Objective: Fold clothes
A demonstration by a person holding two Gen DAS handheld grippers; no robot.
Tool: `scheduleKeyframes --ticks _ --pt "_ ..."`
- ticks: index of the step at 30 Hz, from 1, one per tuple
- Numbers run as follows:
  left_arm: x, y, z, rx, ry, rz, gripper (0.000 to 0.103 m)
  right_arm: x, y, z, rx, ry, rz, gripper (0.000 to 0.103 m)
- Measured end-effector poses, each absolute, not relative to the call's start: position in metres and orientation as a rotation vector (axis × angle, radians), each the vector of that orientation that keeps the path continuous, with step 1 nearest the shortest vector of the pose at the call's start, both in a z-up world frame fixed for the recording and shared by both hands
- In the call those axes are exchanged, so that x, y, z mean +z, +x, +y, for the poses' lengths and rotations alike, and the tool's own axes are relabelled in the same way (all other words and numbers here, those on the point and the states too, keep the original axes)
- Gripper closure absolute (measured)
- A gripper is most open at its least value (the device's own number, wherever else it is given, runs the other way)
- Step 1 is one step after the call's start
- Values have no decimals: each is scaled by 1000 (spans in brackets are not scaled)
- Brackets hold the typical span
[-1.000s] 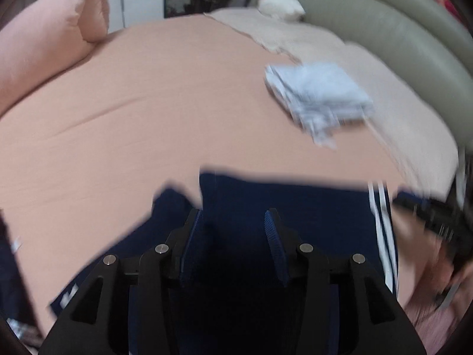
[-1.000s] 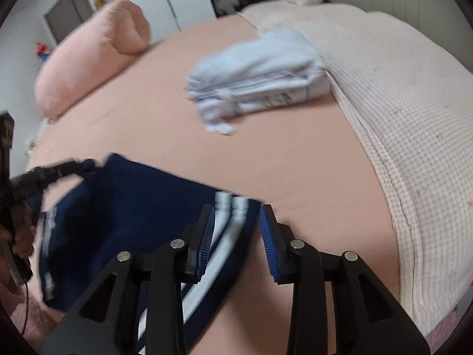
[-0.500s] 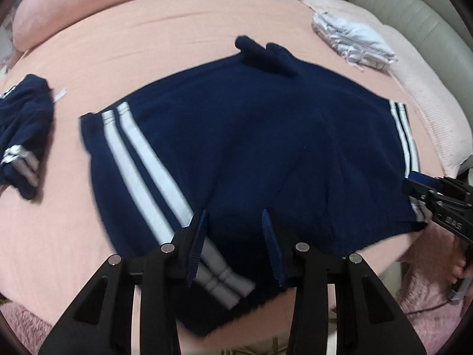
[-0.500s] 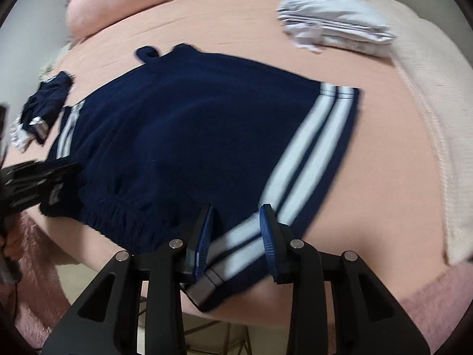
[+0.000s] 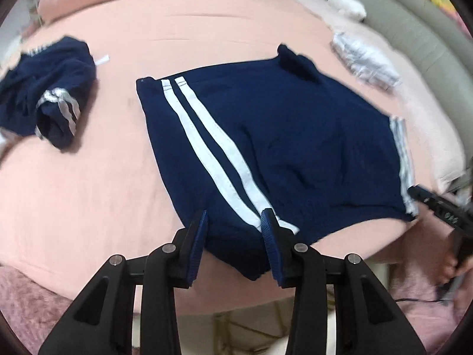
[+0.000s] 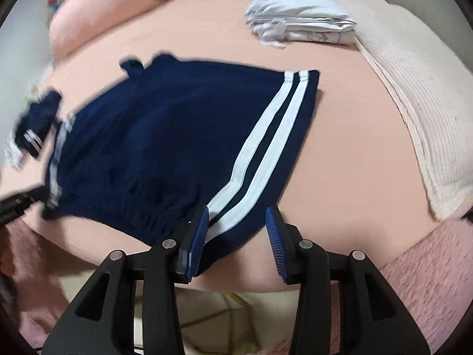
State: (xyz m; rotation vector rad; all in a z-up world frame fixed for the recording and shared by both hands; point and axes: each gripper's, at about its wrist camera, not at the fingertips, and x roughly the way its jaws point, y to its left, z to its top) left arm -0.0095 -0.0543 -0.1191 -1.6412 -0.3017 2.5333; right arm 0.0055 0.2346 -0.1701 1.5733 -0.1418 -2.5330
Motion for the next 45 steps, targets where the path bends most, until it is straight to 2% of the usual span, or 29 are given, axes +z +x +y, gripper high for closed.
scheduleKeyframes --ticks 2,4,7,9,11,14,16,18,20,22,28,32,36,40,43,45 --pt "-129 -7 -58 2516 -1712 -285 63 -173 5 245 -2531 1611 -208 56" --pt "-135 -3 -58 2507 -1766 -259 63 -185 1 251 -2482 1703 -235 56" --pt "-131 1 -64 2509 -1772 -272 63 -180 5 246 -2500 1717 -156 56" --pt "-124 5 -71 2518 -1698 -354 63 -177 10 246 -2509 1713 -148 54" --pt "-118 3 -74 2520 -1613 -422 63 -176 12 251 -2452 1660 -275 53" --pt "-109 -11 -55 2488 -1500 -396 64 -184 8 257 -2300 1625 -495 49" --pt "-107 -17 -40 2437 -1463 -378 64 -192 6 253 -2287 1667 -482 49" --pt "-107 -23 -28 2405 -1451 -342 64 -188 7 248 -2313 1658 -413 60" --pt "-117 -28 -24 2420 -1494 -305 64 -184 6 244 -2319 1646 -395 79" --pt "-125 -27 -27 2435 -1513 -342 64 -182 1 243 -2317 1643 -412 85" --pt "-130 -20 -50 2462 -1483 -519 61 -165 -30 245 -2233 1553 -554 93" --pt "-120 -18 -66 2599 -1410 -550 61 -136 -66 192 -2218 1428 -461 94" --pt "-119 -16 -85 2603 -1360 -679 61 -120 -79 119 -2122 1345 -341 94" --pt "-123 -15 -97 2559 -1365 -744 61 -148 -75 46 -2021 1407 -166 93" --pt "-128 -22 -85 2492 -1339 -809 61 -180 -73 38 -1996 1533 -210 89" --pt "-131 -24 -83 2429 -1319 -853 61 -171 -65 52 -1987 1488 -308 82"
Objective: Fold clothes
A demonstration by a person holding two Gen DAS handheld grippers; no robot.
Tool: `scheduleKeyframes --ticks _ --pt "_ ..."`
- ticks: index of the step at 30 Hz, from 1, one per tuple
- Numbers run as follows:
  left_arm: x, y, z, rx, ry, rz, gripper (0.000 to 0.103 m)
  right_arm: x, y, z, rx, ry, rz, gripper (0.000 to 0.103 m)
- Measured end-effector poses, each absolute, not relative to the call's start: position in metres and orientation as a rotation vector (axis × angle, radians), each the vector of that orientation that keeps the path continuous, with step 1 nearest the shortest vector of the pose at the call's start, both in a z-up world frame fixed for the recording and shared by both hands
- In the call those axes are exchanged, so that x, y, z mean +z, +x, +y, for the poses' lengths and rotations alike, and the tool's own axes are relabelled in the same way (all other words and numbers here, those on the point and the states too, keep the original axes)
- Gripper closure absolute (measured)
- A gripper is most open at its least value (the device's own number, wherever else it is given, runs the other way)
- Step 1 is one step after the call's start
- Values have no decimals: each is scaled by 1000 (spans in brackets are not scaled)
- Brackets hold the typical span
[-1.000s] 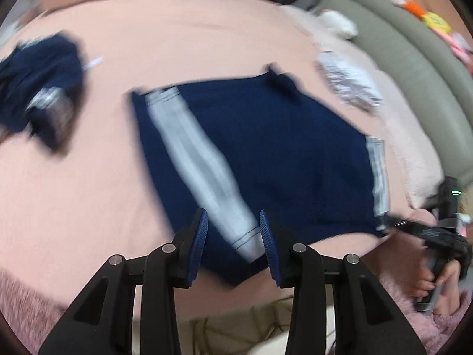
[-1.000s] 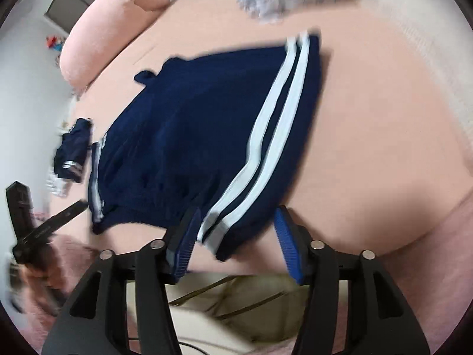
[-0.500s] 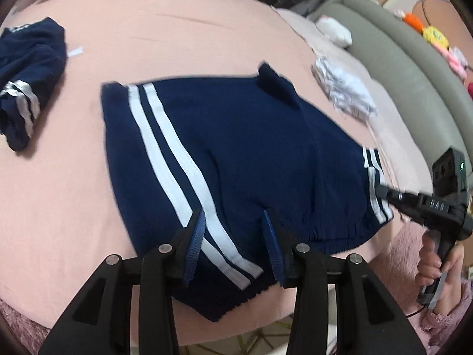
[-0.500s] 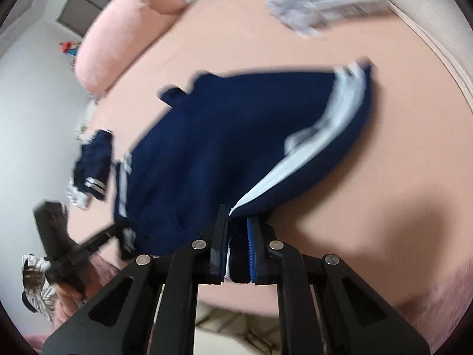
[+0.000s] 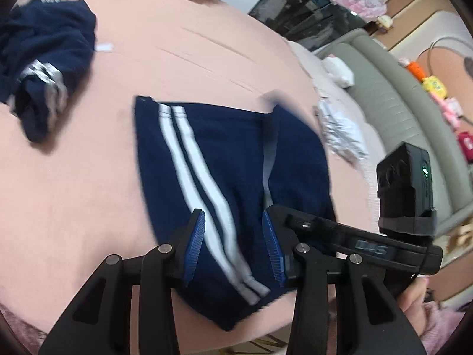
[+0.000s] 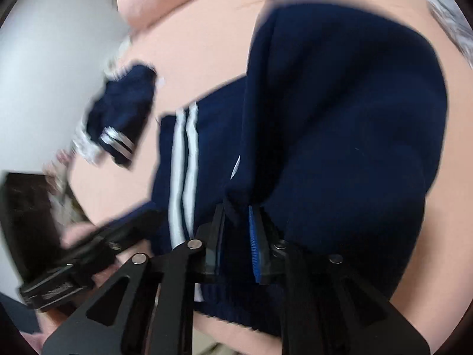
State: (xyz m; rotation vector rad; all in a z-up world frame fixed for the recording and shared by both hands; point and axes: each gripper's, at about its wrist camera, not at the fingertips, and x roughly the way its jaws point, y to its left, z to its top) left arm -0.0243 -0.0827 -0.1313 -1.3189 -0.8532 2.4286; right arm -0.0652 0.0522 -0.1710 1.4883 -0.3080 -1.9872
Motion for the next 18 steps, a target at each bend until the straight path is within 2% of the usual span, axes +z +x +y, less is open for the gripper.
scheduleKeyframes --ticks 4,7,10,13,15,16,18 --pt "-139 -38 -63 2327 -1302 -866 61 -136 -47 82 -2038 1371 -333 64" --pt "-142 -42 -51 2296 -1309 -834 61 -130 -40 106 -2168 1367 -267 64" --pt "-143 -46 -44 2244 -1325 -833 63 -152 -38 123 -2206 1473 -248 64" --pt "-133 -46 -39 2364 -1319 -735 67 -169 -28 134 -2185 1515 -286 64" --pt "-121 -40 -44 2447 -1258 -702 67 -171 -24 134 -2209 1531 -231 64" --pt "-114 -37 -47 2484 -1223 -689 67 -172 -24 133 -2222 1541 -202 57" --pt "-113 -37 -49 2444 -1196 -728 67 -172 -22 133 -2242 1554 -152 54"
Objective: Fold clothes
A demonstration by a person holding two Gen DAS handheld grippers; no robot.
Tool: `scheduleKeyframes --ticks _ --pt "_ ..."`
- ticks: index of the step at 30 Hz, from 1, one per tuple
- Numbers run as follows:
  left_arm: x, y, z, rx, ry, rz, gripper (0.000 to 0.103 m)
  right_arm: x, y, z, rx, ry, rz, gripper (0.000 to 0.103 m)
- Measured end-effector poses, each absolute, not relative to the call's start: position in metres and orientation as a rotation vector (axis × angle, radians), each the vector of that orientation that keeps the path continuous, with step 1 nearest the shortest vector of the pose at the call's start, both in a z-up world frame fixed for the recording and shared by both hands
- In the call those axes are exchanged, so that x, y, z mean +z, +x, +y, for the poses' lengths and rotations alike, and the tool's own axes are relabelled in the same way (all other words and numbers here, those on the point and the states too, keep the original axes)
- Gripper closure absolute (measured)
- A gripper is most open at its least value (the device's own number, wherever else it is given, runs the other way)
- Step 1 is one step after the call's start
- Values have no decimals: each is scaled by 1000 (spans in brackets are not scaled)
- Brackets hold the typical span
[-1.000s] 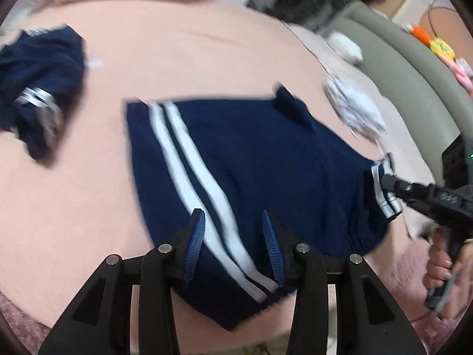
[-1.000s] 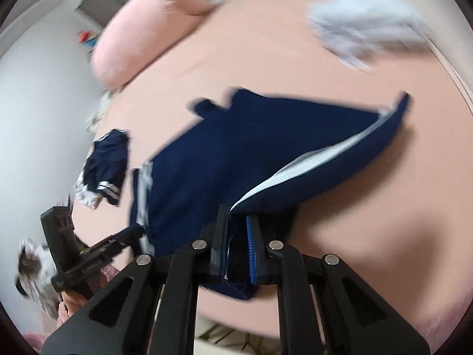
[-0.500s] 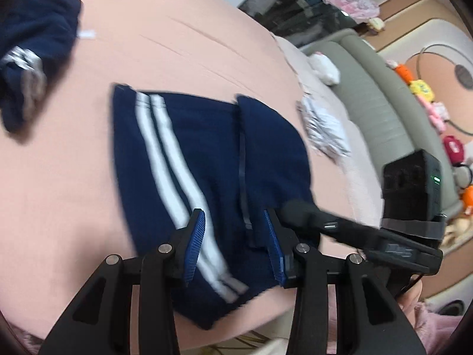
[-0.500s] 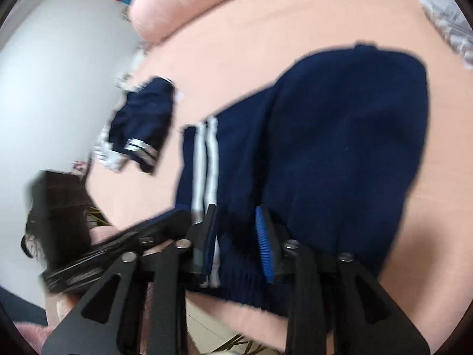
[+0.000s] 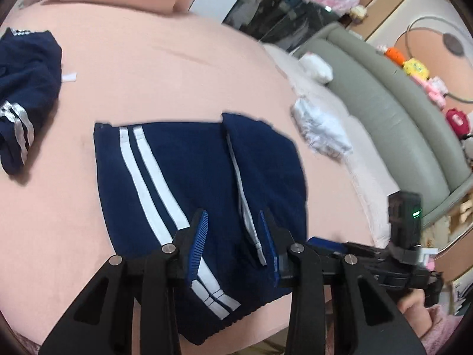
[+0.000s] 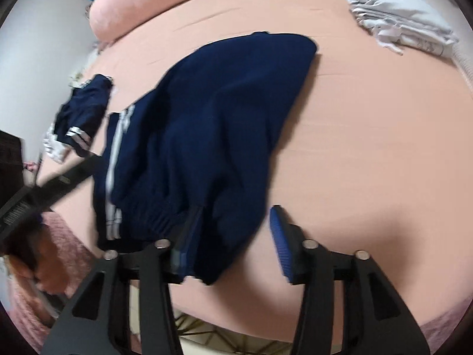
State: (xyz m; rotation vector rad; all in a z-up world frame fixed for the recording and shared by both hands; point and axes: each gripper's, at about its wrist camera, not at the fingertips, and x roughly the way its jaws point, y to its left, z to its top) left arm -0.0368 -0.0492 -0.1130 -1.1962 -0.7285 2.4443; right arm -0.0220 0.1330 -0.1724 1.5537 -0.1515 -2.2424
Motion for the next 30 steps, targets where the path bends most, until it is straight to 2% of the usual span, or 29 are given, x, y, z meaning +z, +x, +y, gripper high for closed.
scheduleKeyframes --ticks 7,11,12,13,16,24,27,30 --pt "-133 -64 -9 2258 -1343 -628 64 -160 -15 155 -2243 1486 -221 54" --pt "-139 -81 -3 2199 -1373 -676 65 -151 -15 160 -2264 1451 -251 54" --pt "-140 -85 -3 2189 -1377 -689 71 -152 -16 158 -2274 1453 -240 54" --pt "-140 -86 -3 2207 -1387 -666 90 -152 -16 155 -2283 1455 -228 54" --pt "-131 -81 -1 2297 -1385 -563 90 -152 -16 154 -2278 1443 -241 54" --pt "-79 -28 -35 2571 -1259 -579 90 -129 -16 125 -2216 1295 -305 54" --pt "-95 -14 -49 2579 -1367 -639 90 -129 -12 98 -2166 1269 -237 54" --pt "-126 -7 -58 2499 -1511 -733 90 -151 -12 72 -2153 1360 -82 54"
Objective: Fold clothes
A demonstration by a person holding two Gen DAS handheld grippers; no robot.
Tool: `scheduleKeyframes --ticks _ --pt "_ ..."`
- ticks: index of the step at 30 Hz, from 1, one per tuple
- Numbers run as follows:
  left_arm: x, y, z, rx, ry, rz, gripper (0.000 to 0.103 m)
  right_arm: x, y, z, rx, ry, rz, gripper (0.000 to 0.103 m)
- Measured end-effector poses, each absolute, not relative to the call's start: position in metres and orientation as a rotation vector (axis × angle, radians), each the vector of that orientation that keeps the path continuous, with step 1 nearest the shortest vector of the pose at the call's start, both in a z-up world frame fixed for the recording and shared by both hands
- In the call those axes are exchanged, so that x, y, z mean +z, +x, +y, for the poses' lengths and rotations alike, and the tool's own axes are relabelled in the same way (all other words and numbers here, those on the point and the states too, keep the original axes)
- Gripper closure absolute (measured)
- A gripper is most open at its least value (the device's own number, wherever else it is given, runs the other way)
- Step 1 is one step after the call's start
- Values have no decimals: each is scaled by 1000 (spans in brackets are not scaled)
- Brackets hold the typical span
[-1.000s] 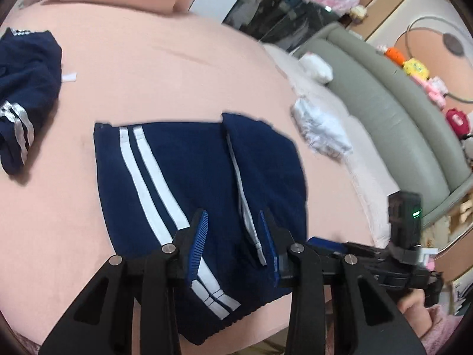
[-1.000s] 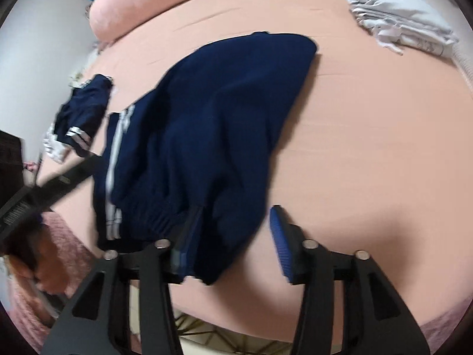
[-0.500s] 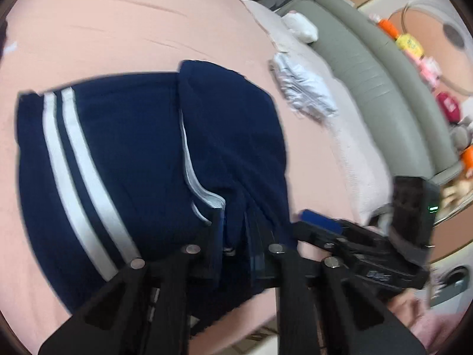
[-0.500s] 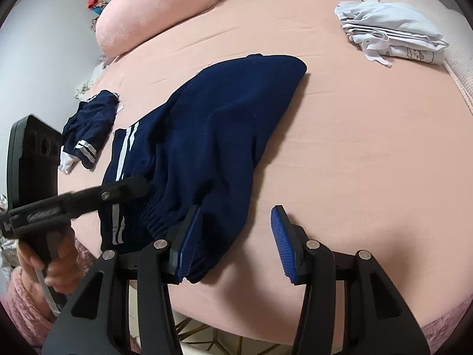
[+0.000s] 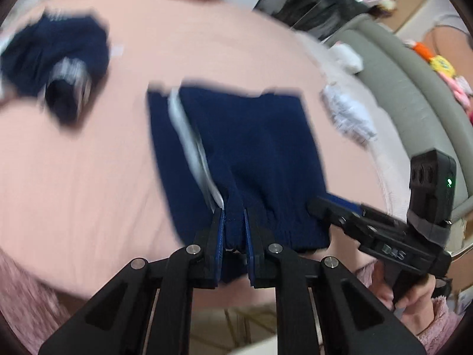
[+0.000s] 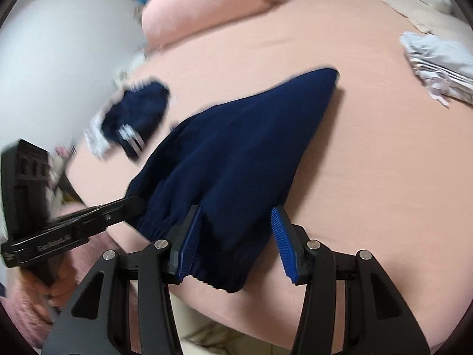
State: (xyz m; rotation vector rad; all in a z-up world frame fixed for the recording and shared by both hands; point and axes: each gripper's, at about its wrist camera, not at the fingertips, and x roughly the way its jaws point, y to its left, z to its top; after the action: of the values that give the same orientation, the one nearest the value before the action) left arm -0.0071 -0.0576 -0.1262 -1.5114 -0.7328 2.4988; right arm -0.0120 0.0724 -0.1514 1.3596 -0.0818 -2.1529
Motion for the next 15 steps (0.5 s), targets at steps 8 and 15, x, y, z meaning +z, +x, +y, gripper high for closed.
scheduleKeyframes --ticks 8,15 --pt "-133 -10 -57 2393 -1612 -706 72 -162 -15 82 -2190 1437 -65 48" --pt "-138 -17 -74 2487 -1650 -711 50 -175 -19 85 -2116 1449 -137 42"
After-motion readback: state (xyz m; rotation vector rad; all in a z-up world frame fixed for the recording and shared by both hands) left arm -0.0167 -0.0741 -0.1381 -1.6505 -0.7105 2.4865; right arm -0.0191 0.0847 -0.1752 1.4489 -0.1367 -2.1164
